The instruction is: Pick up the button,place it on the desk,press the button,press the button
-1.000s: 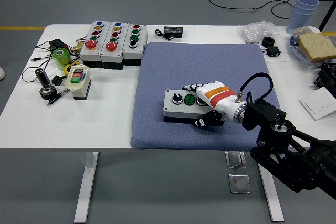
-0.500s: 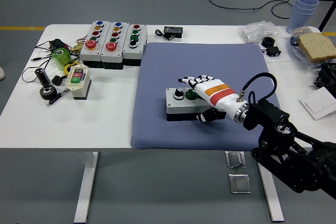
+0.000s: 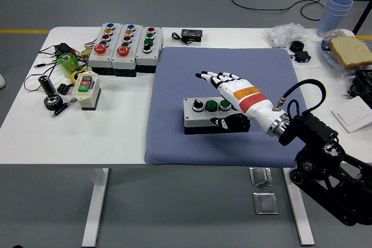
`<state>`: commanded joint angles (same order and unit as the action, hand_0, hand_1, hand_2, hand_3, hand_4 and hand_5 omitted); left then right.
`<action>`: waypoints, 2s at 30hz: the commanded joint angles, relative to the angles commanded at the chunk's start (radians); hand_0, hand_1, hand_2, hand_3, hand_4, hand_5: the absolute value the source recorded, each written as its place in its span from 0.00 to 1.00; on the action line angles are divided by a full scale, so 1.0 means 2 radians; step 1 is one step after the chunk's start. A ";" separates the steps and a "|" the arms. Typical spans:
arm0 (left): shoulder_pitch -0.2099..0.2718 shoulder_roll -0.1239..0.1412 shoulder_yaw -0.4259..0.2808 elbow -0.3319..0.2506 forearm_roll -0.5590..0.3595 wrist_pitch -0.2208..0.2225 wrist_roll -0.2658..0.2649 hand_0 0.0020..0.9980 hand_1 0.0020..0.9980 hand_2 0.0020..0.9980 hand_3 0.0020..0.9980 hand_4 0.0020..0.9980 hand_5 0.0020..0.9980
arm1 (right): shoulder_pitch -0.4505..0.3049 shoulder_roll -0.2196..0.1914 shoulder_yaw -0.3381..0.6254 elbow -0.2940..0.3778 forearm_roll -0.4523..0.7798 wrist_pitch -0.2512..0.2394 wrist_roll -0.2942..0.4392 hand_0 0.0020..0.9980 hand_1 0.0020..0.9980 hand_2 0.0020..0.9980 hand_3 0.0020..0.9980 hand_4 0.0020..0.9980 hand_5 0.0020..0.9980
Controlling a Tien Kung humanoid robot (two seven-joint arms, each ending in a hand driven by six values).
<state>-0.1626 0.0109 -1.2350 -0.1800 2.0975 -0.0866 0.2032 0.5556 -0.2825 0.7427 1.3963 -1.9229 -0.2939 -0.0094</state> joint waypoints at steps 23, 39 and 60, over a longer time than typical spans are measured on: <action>0.000 0.000 0.003 0.000 -0.002 0.000 -0.001 0.65 0.63 0.64 0.55 0.33 0.86 | -0.039 -0.029 0.018 -0.005 0.027 -0.028 -0.030 0.21 0.00 0.24 0.58 0.56 0.00; 0.004 -0.001 0.002 0.000 0.003 -0.001 -0.001 0.65 0.63 0.64 0.55 0.33 0.86 | -0.040 -0.026 0.018 -0.015 0.000 -0.002 -0.059 0.22 0.00 0.24 0.60 0.59 0.00; 0.006 -0.001 0.005 0.000 0.003 -0.002 -0.001 0.65 0.63 0.64 0.55 0.33 0.86 | -0.046 -0.026 0.014 -0.035 -0.015 0.015 -0.062 0.22 0.00 0.25 0.60 0.57 0.00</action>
<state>-0.1497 0.0091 -1.2249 -0.1800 2.1044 -0.0900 0.2014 0.4642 -0.3341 0.7700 1.3260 -1.9530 -0.2649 -0.1340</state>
